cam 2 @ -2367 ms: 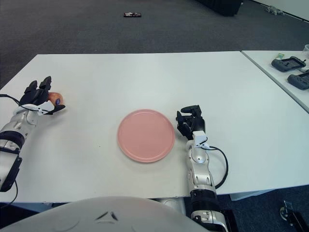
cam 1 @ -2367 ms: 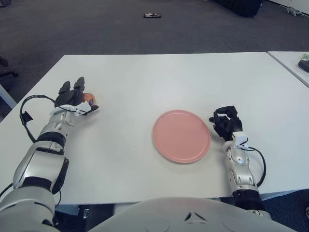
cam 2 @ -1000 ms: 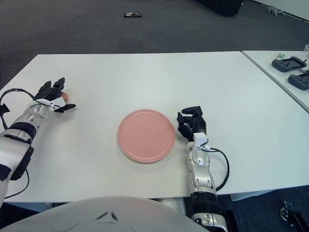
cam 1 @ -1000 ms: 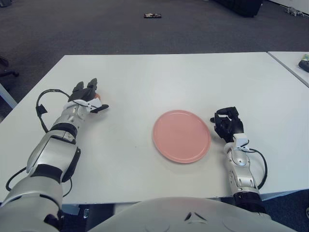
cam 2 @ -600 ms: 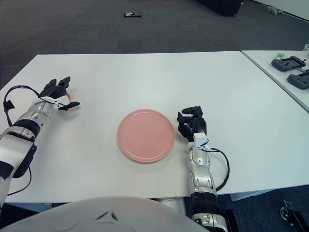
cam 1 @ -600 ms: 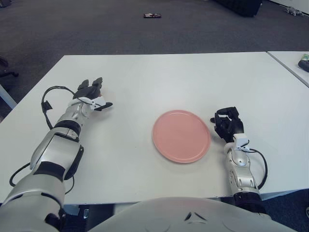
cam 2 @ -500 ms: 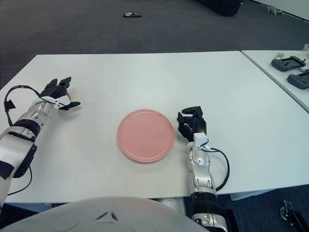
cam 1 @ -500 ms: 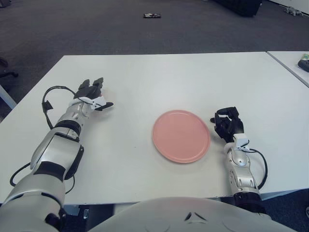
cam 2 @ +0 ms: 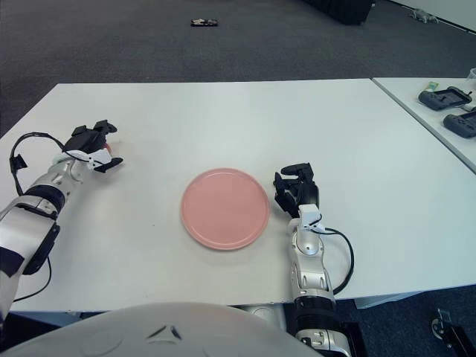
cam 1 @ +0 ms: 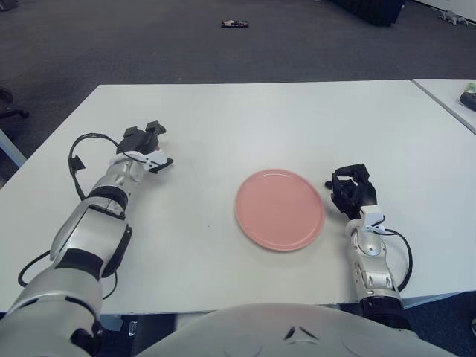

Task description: Put the apple into the plate.

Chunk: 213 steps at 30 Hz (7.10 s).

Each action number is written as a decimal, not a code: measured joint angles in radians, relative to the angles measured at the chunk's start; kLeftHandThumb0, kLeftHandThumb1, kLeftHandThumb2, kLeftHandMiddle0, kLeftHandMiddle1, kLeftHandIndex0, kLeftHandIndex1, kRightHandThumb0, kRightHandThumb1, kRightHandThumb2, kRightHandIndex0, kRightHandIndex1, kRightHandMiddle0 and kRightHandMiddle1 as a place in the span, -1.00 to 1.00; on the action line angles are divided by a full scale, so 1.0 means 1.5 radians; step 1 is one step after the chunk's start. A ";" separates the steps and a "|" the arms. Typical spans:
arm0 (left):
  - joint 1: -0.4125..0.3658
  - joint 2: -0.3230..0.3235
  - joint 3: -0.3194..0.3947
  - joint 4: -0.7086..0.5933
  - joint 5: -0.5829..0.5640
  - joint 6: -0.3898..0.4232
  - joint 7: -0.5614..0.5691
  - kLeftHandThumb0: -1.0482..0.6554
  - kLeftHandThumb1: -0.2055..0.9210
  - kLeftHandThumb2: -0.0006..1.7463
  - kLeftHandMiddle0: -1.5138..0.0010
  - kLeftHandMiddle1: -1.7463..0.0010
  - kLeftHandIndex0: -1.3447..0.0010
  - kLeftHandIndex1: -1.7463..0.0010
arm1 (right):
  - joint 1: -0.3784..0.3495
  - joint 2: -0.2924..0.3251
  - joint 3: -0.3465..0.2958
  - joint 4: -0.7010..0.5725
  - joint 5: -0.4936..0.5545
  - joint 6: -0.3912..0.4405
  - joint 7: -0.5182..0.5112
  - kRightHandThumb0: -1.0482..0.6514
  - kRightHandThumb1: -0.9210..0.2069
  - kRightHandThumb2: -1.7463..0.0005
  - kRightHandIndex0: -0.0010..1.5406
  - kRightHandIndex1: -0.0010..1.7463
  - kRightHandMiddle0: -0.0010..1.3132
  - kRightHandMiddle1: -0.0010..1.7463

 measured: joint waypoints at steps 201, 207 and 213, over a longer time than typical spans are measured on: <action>-0.049 0.133 -0.050 -0.082 0.125 -0.115 -0.119 -1.00 0.25 -0.37 1.00 1.00 1.00 1.00 | -0.002 0.003 -0.006 0.005 -0.010 0.003 -0.003 -0.18 -0.93 0.33 -0.36 0.40 -0.67 1.00; -0.052 0.133 -0.050 -0.047 0.111 -0.104 -0.164 -1.00 0.20 -0.38 1.00 1.00 1.00 1.00 | -0.001 0.004 -0.006 0.006 -0.010 -0.004 -0.003 -0.17 -0.95 0.36 -0.34 0.40 -0.68 1.00; -0.052 0.132 -0.052 -0.036 0.104 -0.092 -0.197 -0.99 0.20 -0.38 1.00 1.00 1.00 1.00 | -0.001 0.004 -0.007 0.007 -0.010 -0.013 -0.003 -0.18 -0.92 0.33 -0.34 0.40 -0.67 1.00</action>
